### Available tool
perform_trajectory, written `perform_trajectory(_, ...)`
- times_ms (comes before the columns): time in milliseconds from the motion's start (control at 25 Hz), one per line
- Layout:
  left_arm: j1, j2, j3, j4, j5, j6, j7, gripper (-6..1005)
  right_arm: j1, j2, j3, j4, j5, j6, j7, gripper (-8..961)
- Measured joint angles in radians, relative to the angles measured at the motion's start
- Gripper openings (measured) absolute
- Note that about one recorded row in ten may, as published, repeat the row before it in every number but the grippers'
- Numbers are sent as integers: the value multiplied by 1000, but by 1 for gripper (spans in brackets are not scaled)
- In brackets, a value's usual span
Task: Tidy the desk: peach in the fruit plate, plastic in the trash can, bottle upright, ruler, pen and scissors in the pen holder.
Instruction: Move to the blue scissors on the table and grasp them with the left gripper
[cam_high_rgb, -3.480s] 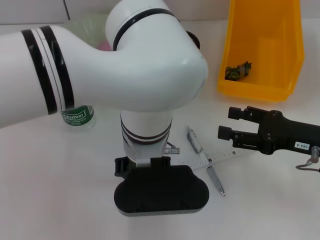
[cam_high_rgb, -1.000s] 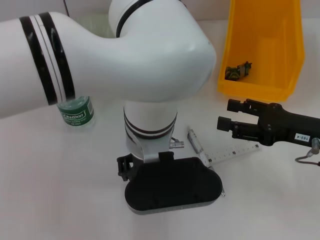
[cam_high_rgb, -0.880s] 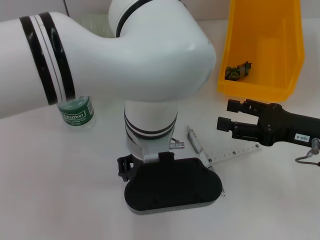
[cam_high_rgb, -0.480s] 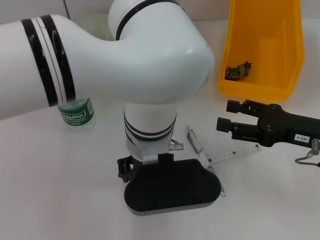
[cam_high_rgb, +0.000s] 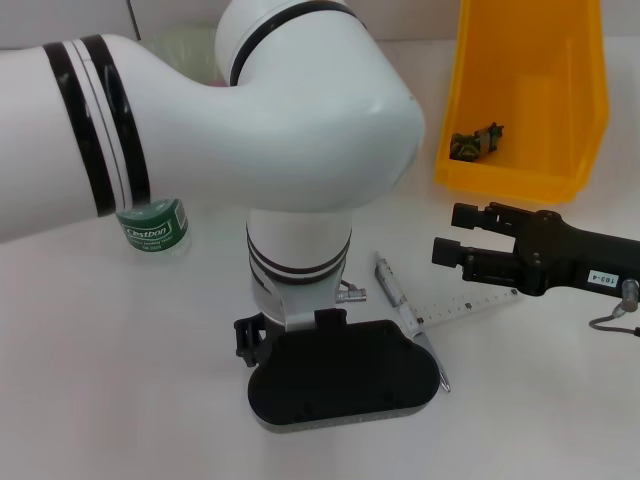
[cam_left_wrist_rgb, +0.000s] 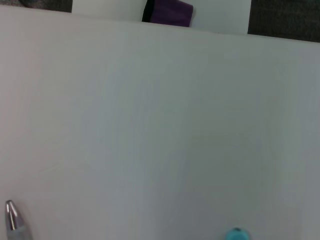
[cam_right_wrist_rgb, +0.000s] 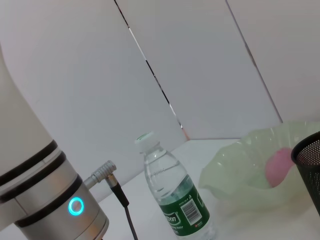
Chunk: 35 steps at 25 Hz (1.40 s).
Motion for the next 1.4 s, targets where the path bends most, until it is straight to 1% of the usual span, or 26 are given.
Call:
perform_trajectory(880, 6, -1, 1, -13, -10, -8, 30, 450, -4, 0, 0, 0, -3, 0, 4, 792)
perform_trajectory(1000, 7, -2, 4, -15, -7, -7, 33, 419, -2, -1, 0, 0, -3, 0, 6, 792)
perform_trajectory(1200, 6, -3, 5, -22, -7, -11, 35, 260, 0, -2, -2, -1, -4, -1, 9, 792)
perform_trajectory(1400, 6, -4, 5, -26, -8, -13, 35, 255, 0, -3, -2, -5, -5, -4, 18, 792)
